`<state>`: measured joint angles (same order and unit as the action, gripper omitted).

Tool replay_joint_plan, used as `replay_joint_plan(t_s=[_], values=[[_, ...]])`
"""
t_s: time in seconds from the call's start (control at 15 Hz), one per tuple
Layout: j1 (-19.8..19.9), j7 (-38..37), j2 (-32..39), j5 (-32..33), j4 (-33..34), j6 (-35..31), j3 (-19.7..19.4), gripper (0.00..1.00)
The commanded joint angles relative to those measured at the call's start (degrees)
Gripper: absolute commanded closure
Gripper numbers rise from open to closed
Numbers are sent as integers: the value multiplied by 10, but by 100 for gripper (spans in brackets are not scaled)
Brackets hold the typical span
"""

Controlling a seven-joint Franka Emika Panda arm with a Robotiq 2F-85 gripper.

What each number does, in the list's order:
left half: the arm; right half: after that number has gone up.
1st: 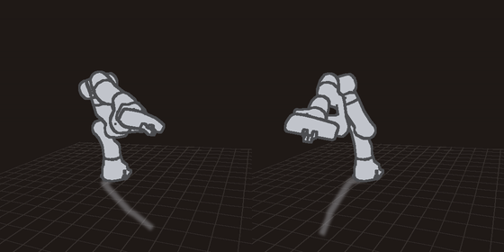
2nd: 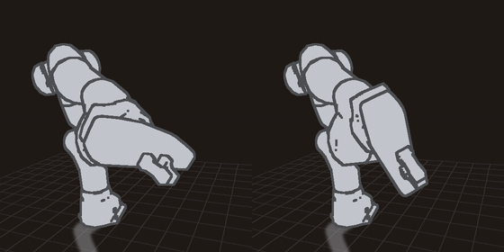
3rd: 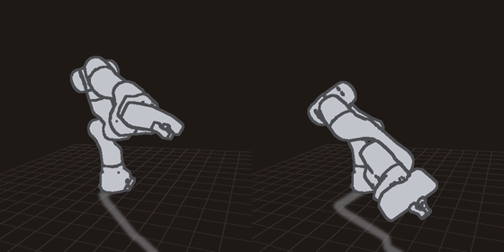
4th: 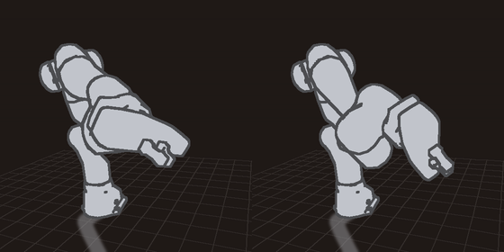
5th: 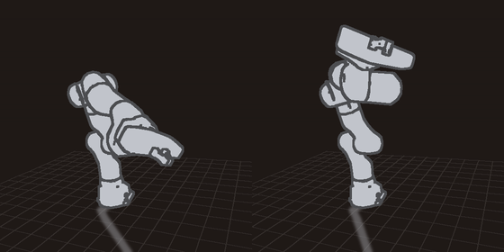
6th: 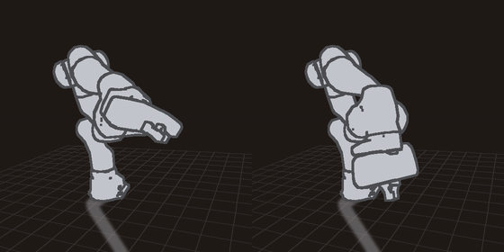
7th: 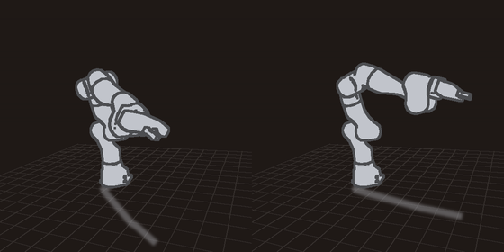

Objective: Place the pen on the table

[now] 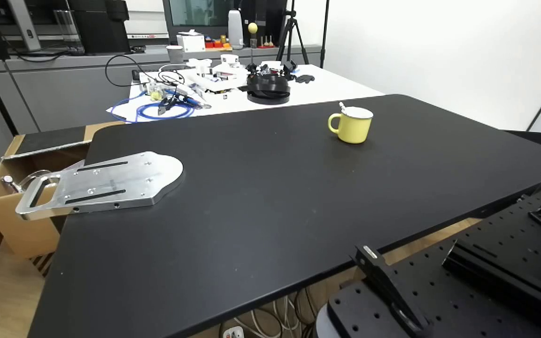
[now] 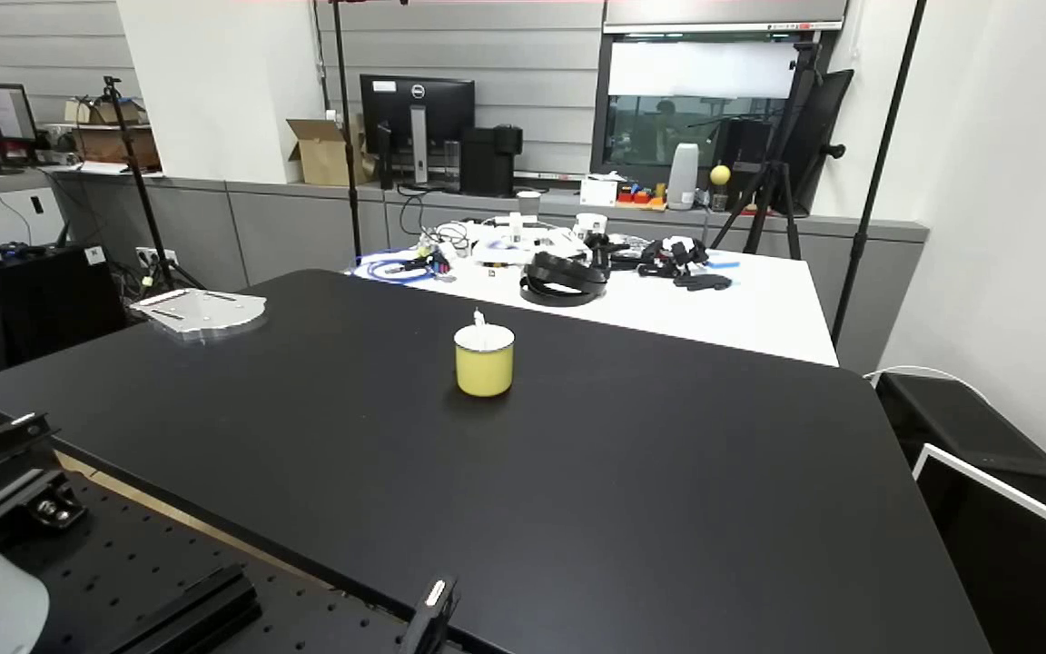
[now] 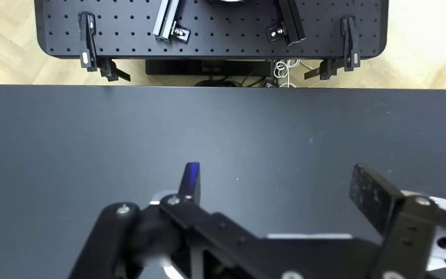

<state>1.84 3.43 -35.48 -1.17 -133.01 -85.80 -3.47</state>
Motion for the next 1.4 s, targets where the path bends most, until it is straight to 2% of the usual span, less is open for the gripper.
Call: replay_joint_plan(t_s=[0.0, 0.27, 0.67, 1.0, 1.33], values=[[1, 0, 1, 0, 1, 1, 0, 0], [-2, 3, 53, 0, 35, -8, 0, 0], [-9, 26, 165, -1, 115, -66, 3, 0], [-9, 52, 304, 4, 240, -106, 5, 0], [-8, 101, 451, 59, 391, -81, 15, 0]])
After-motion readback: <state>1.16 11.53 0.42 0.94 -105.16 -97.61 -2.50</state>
